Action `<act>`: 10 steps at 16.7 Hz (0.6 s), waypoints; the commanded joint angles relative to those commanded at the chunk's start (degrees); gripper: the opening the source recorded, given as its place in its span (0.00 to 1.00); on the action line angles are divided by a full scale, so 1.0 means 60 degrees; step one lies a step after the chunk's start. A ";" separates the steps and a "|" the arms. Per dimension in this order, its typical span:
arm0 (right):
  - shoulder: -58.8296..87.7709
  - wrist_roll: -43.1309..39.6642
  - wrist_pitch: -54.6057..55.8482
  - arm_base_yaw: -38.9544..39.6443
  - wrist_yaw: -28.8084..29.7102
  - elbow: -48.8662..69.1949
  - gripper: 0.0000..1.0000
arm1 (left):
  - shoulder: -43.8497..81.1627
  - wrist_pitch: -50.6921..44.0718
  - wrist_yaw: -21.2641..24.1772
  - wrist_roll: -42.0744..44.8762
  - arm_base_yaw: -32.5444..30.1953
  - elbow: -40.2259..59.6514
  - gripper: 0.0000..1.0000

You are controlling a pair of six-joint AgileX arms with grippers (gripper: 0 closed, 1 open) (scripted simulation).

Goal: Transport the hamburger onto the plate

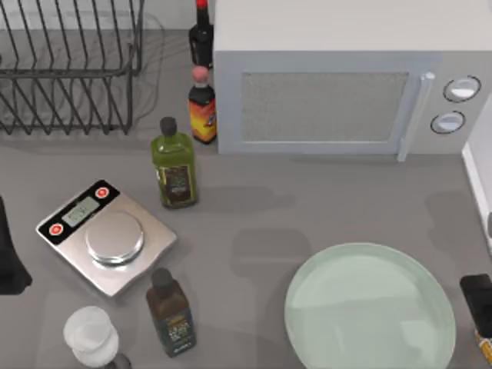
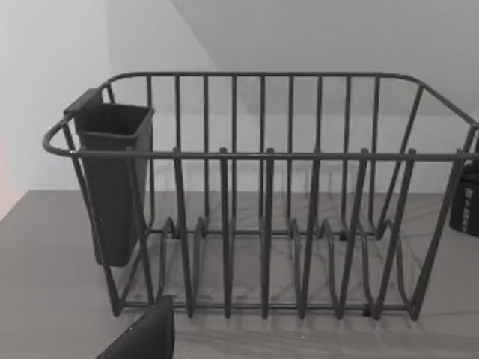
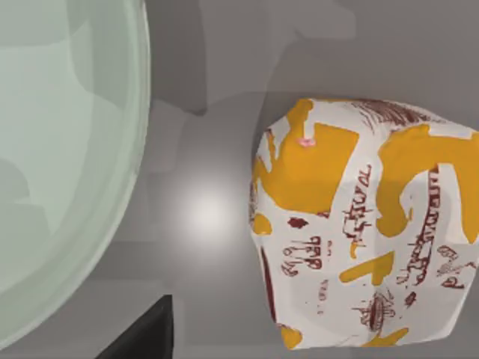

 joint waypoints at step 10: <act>0.1265 0.0022 0.2659 -0.0002 -0.0003 -0.1299 1.00 | 0.0000 0.0000 0.0000 0.0000 0.0000 0.0000 1.00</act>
